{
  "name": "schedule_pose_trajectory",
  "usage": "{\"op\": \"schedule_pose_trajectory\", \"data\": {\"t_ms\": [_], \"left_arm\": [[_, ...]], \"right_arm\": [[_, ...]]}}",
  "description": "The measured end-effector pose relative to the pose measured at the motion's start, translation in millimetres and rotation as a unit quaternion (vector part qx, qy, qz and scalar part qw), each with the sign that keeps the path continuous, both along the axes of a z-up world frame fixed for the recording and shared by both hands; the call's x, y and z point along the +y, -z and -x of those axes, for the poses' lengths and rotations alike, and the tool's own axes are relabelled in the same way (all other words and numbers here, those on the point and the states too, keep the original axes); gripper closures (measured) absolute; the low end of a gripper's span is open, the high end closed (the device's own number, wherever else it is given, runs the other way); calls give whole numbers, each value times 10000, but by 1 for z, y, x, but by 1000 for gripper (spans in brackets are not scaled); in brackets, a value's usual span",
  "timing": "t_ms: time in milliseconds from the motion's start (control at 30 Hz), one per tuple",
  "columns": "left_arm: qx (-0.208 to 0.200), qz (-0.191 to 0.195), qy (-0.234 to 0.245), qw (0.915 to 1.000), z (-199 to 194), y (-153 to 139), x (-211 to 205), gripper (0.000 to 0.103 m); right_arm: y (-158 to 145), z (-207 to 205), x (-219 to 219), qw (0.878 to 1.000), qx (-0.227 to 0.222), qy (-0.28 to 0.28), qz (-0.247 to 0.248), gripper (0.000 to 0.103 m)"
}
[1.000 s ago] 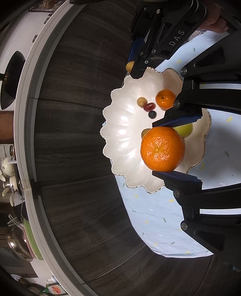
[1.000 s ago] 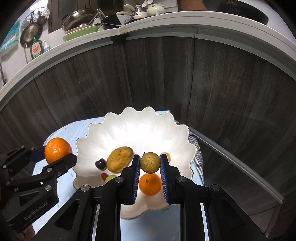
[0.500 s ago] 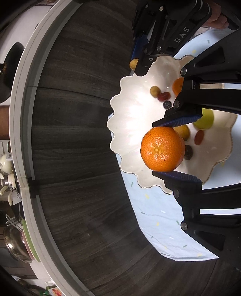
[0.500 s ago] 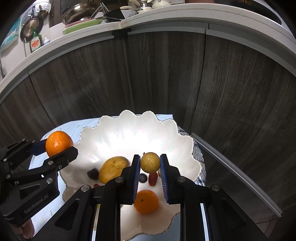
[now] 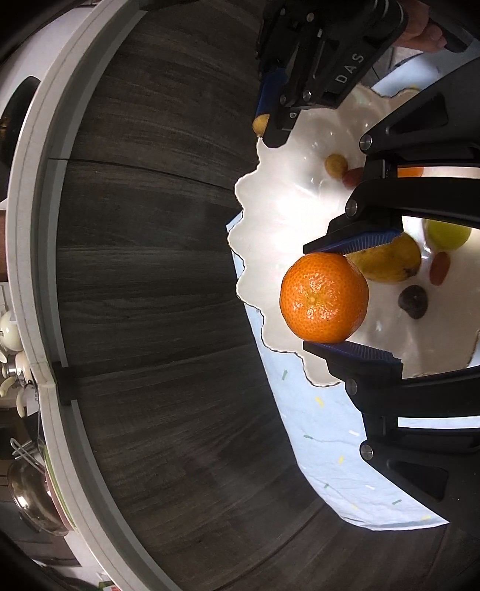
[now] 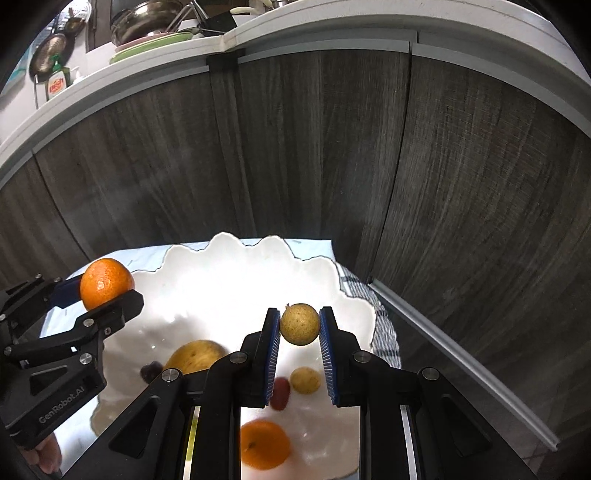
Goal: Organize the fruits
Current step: 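Open the left gripper dropping the orange while the right releases the longan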
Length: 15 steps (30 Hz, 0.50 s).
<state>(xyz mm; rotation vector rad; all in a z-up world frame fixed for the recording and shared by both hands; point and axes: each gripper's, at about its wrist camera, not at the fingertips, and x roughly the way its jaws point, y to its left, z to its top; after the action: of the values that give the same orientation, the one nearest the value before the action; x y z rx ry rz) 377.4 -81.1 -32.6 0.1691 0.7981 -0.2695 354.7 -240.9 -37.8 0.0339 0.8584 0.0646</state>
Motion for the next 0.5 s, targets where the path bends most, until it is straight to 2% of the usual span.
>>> {"op": "schedule_pose_trajectory", "data": {"t_ms": [400,433,500], "left_arm": [[186,35,-84,9998,-18,13,1,59],[217,35,-113,9997,-18,15,1,58],[253,29,-155,9996,-18,17,1,48]], "right_arm": [[16,-19,-1,9997,247,26,17,80],[17,-19,-1,9996,262,11,38,75],[18,-19,0,9997,256,-1,59,67]]}}
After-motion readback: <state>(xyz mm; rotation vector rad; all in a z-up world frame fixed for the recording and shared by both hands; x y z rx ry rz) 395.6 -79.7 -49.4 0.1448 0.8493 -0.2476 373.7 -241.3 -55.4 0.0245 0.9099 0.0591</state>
